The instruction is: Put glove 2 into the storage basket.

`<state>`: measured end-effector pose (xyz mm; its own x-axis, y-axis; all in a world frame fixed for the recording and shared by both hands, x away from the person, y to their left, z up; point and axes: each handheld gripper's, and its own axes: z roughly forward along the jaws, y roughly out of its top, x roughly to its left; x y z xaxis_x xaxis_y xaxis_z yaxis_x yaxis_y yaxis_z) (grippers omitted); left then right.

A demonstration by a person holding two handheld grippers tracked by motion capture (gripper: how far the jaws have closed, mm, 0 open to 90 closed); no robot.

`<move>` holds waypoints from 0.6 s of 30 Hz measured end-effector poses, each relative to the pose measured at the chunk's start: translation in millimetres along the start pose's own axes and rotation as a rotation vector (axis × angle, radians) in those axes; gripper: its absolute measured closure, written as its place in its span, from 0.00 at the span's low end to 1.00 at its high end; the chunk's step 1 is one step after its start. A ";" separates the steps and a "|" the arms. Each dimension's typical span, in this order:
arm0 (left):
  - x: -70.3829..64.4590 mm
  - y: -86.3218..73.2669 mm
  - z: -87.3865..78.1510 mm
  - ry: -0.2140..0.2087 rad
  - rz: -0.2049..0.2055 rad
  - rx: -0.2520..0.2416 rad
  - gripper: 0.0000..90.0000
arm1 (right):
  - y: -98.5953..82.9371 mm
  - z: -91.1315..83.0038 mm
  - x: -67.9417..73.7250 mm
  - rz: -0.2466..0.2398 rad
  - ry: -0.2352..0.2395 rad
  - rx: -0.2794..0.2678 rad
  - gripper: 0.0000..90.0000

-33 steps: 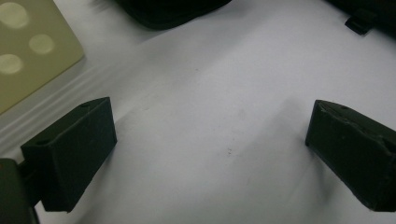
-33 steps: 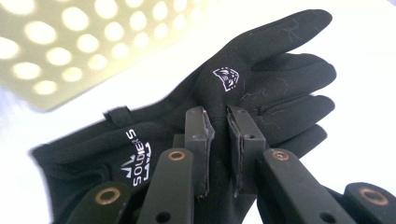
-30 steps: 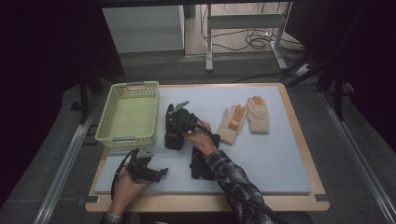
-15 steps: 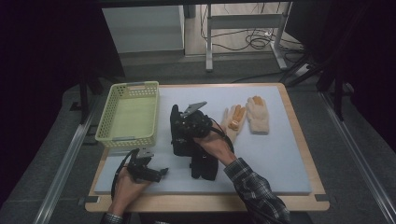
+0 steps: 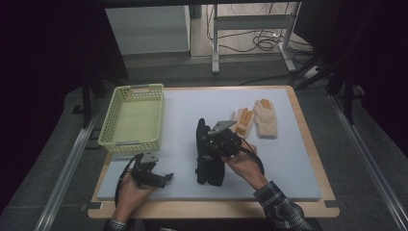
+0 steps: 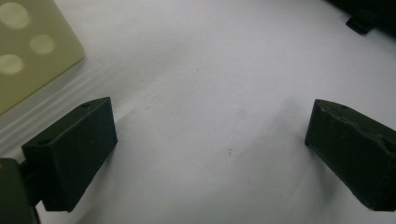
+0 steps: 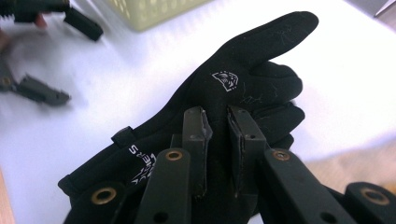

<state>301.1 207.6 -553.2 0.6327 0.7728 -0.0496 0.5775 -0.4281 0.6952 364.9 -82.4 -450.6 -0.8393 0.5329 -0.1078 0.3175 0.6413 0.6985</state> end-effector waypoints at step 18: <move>0.3 -0.1 -0.1 0.001 0.005 0.003 0.03 | -42.6 14.9 -0.2 0.060 -0.034 0.003 0.48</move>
<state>301.2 207.9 -553.2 0.6355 0.7707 -0.0455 0.5754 -0.4335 0.6935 358.1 -101.6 -490.9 -0.8031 0.5890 -0.0902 0.3680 0.6093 0.7024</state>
